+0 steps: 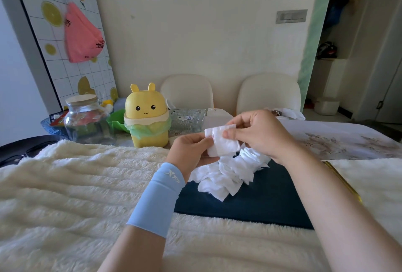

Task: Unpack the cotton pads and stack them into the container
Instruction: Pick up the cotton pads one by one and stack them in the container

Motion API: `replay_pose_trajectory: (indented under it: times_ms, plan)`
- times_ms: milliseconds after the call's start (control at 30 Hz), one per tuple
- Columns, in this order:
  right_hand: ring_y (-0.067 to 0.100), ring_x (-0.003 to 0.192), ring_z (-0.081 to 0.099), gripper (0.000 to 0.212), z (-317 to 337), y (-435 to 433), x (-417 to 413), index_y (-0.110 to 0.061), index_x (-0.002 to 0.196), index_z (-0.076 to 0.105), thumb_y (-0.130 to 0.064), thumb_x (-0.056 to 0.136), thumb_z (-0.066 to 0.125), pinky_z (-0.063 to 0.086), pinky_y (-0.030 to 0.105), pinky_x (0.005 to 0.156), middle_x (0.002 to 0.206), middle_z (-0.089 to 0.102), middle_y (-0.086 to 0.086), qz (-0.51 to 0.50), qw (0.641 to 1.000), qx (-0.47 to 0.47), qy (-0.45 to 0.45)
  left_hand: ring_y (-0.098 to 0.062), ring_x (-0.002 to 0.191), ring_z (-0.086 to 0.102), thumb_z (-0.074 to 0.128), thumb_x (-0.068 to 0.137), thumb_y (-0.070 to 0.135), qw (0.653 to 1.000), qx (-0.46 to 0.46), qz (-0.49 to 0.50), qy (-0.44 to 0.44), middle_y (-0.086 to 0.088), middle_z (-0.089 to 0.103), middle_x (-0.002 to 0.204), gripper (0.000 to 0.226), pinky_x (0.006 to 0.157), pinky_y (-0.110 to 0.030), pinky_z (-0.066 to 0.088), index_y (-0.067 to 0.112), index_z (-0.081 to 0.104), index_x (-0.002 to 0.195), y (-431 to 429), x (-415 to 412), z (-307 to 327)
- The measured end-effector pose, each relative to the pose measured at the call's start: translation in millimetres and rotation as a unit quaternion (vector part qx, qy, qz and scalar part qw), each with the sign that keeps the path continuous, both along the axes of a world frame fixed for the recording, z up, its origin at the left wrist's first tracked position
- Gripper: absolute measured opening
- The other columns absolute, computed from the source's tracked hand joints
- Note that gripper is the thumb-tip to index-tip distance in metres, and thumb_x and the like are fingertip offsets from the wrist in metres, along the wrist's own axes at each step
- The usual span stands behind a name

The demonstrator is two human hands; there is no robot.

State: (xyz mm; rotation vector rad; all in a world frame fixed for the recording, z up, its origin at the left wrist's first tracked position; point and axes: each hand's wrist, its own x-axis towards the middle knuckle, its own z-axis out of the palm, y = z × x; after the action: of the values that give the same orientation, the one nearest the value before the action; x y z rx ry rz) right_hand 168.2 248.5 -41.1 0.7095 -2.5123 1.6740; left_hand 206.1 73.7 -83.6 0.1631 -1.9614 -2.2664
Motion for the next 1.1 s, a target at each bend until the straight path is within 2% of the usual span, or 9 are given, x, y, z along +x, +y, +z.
replay_pose_trajectory:
  times_ms: [167, 267, 333, 467, 567, 733, 867, 967, 1100]
  plan:
    - [0.000, 0.055, 0.059, 0.018, -6.2, -3.8, -4.3, -0.019, 0.081, 0.076, -0.026, 0.073, 0.090, 0.045, 0.013, 0.052, 0.066, 0.071, -0.008, -0.050, 0.997, 0.039, 0.052, -0.028, 0.094, 0.074, 0.060, 0.097, 0.010, 0.998, 0.019, -0.052, 0.004, -0.019, 0.075, 0.099, 0.017, 0.075, -0.032, 0.062, 0.000, 0.072, 0.104, 0.6, 2.9, 1.7]
    - [-0.007, 0.068, 0.059, 0.029, -10.3, -6.4, -7.2, -0.024, 0.094, 0.074, -0.034, 0.072, 0.090, 0.041, 0.006, 0.061, 0.081, 0.068, -0.013, -0.089, 0.992, 0.052, 0.078, -0.027, 0.090, 0.074, 0.059, 0.097, 0.010, 0.997, 0.053, -0.063, 0.005, -0.020, 0.075, 0.099, 0.018, 0.074, -0.032, 0.062, -0.002, 0.071, 0.104, -0.8, 3.4, 1.2]
    - [-0.002, 0.079, 0.063, 0.033, -10.2, -5.8, -8.3, -0.024, 0.102, 0.073, -0.033, 0.075, 0.089, 0.045, 0.009, 0.065, 0.090, 0.070, -0.011, -0.103, 0.993, 0.029, 0.049, -0.026, 0.090, 0.073, 0.058, 0.097, 0.011, 0.993, 0.087, -0.075, 0.008, -0.021, 0.074, 0.100, 0.019, 0.074, -0.032, 0.062, -0.002, 0.071, 0.102, -1.9, 2.8, 1.6]
    - [-0.001, 0.060, 0.063, 0.020, -8.7, -7.0, -7.5, -0.025, 0.082, 0.072, -0.027, 0.074, 0.089, 0.042, 0.008, 0.047, 0.078, 0.073, -0.008, -0.124, 0.992, -0.030, -0.001, -0.029, 0.098, 0.072, 0.056, 0.099, 0.016, 0.984, 0.146, -0.100, 0.010, -0.022, 0.072, 0.108, 0.026, 0.078, -0.036, 0.062, -0.004, 0.069, 0.110, -0.1, 2.1, 2.7]
    - [-0.003, 0.062, 0.064, 0.019, -9.4, -8.7, -7.4, -0.024, 0.078, 0.072, -0.028, 0.074, 0.090, 0.048, 0.010, 0.057, 0.076, 0.073, -0.010, -0.155, 0.986, -0.058, 0.015, -0.025, 0.092, 0.073, 0.053, 0.099, 0.009, 0.979, 0.169, -0.112, 0.010, -0.020, 0.073, 0.104, 0.020, 0.073, -0.030, 0.062, -0.003, 0.069, 0.106, 2.4, 1.8, 1.6]
    - [0.006, 0.067, 0.065, 0.015, -9.3, -7.0, -7.6, -0.020, 0.081, 0.073, -0.026, 0.079, 0.086, 0.052, 0.020, 0.066, 0.077, 0.073, -0.005, -0.159, 0.981, -0.112, 0.011, -0.023, 0.090, 0.073, 0.052, 0.099, 0.003, 0.979, 0.180, -0.096, 0.007, -0.020, 0.073, 0.103, 0.019, 0.074, -0.028, 0.062, -0.005, 0.068, 0.106, 1.9, -0.2, 0.2]
    - [0.009, 0.052, 0.054, 0.015, -0.6, 0.3, -7.2, -0.017, 0.081, 0.071, -0.022, 0.081, 0.085, 0.049, 0.025, 0.056, 0.065, 0.067, -0.003, -0.128, 0.979, -0.155, 0.007, -0.033, 0.105, 0.069, 0.053, 0.099, 0.003, 0.983, 0.174, -0.066, 0.004, -0.024, 0.071, 0.112, 0.022, 0.081, -0.034, 0.061, -0.009, 0.064, 0.114, -1.9, -2.2, -1.4]
    - [0.010, 0.053, 0.052, 0.016, 0.2, -2.3, -4.6, -0.015, 0.083, 0.071, -0.018, 0.078, 0.086, 0.046, 0.021, 0.049, 0.066, 0.067, -0.005, -0.062, 0.990, -0.123, -0.018, -0.030, 0.100, 0.070, 0.053, 0.099, 0.003, 0.989, 0.134, -0.067, 0.001, -0.023, 0.071, 0.110, 0.021, 0.077, -0.031, 0.062, -0.006, 0.067, 0.111, -1.9, -1.0, -0.2]
    - [0.005, 0.060, 0.063, 0.016, -7.8, -9.4, -7.1, -0.018, 0.081, 0.072, -0.018, 0.076, 0.088, 0.051, 0.021, 0.057, 0.072, 0.072, -0.008, -0.080, 0.996, -0.046, 0.015, -0.029, 0.100, 0.070, 0.052, 0.099, 0.002, 0.989, 0.107, -0.105, 0.010, -0.022, 0.072, 0.108, 0.021, 0.077, -0.030, 0.061, -0.003, 0.069, 0.111, -0.5, 2.6, 3.9]
